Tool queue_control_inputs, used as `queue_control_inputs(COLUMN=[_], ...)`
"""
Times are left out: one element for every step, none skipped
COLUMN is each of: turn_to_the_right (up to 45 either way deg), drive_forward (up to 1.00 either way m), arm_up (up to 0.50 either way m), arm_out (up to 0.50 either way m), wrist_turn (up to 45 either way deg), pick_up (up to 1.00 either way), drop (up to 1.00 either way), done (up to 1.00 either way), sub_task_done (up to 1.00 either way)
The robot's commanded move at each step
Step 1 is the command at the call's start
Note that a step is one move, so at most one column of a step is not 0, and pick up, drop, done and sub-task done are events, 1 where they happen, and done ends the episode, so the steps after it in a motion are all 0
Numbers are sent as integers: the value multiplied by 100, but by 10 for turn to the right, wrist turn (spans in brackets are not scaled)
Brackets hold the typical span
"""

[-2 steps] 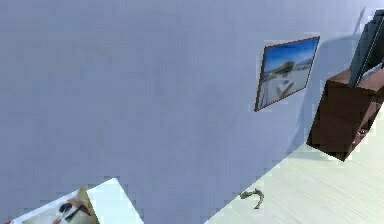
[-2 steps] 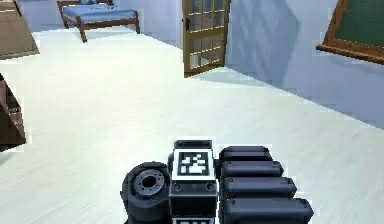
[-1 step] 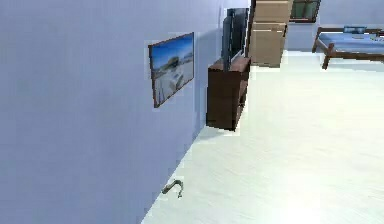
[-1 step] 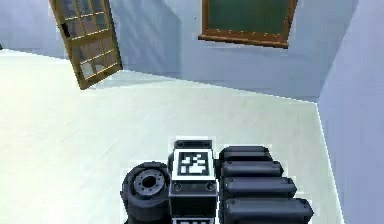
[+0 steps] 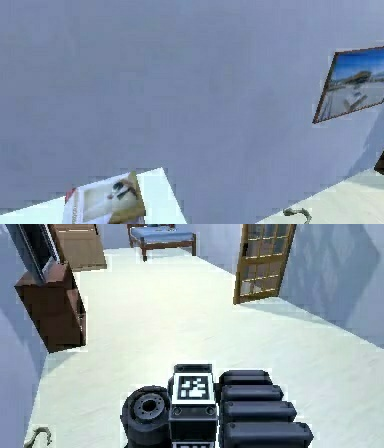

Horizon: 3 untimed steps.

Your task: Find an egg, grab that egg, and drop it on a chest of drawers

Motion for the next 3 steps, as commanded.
queue_control_inputs(turn_to_the_right=[-450,-450,-330], drive_forward=[0,0,0], arm_up=[0,0,0], arm_out=[0,0,0], wrist_turn=[0,0,0], pick_up=[0,0,0], drop=[0,0,0], done=[0,0,0], sub_task_done=[0,0,0])
